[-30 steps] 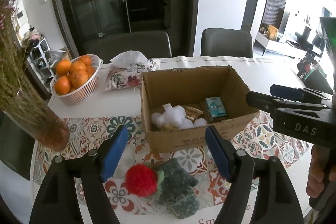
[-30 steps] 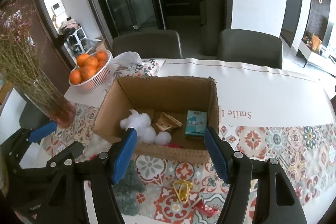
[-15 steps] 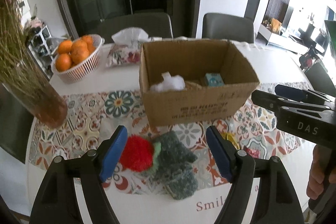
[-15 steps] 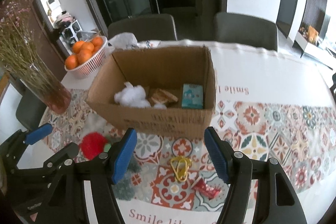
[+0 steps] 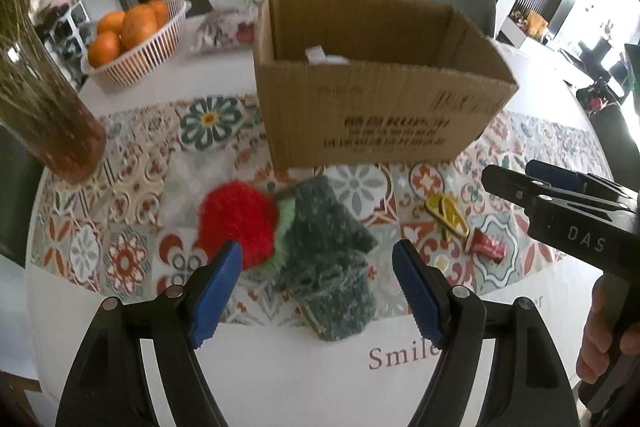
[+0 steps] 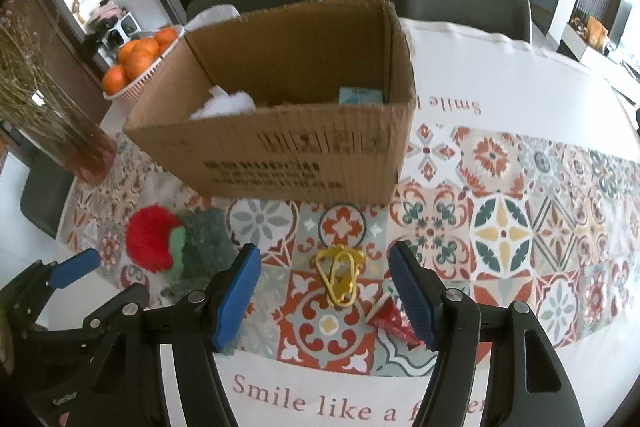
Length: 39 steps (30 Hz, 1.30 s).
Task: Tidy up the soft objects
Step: 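Grasp the grey knitted sock with the left tool while the right tool grasps the yellow clip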
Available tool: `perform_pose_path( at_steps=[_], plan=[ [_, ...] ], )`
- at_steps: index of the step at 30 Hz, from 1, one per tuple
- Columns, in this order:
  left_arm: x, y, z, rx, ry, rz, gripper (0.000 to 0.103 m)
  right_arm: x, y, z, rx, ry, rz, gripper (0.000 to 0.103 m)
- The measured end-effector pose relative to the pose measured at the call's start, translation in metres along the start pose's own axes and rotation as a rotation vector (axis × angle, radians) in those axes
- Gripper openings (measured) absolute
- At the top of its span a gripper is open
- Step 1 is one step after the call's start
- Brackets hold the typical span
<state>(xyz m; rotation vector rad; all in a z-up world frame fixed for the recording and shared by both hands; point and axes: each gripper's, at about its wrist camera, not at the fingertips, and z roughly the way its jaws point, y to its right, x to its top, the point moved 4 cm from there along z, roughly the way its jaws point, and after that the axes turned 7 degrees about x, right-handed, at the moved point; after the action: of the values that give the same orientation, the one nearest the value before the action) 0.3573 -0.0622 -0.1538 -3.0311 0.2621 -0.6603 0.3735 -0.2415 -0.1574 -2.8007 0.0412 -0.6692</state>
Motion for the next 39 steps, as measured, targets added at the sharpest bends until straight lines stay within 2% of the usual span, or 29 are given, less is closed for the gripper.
perform_pose_path(
  at_steps=[18, 26, 39],
  plan=[
    [-0.044, 0.009, 0.059, -0.072, -0.194, -0.028, 0.077, -0.035, 0.021, 0.049, -0.02, -0.122, 0.032, 0.068],
    [-0.05, 0.017, 0.084, -0.114, -0.259, -0.052, 0.077, -0.04, 0.029, 0.07, 0.003, -0.158, 0.059, 0.068],
    [-0.046, 0.015, 0.118, -0.121, -0.32, -0.11, 0.075, -0.03, 0.034, 0.097, 0.014, -0.179, 0.095, 0.067]
  ],
)
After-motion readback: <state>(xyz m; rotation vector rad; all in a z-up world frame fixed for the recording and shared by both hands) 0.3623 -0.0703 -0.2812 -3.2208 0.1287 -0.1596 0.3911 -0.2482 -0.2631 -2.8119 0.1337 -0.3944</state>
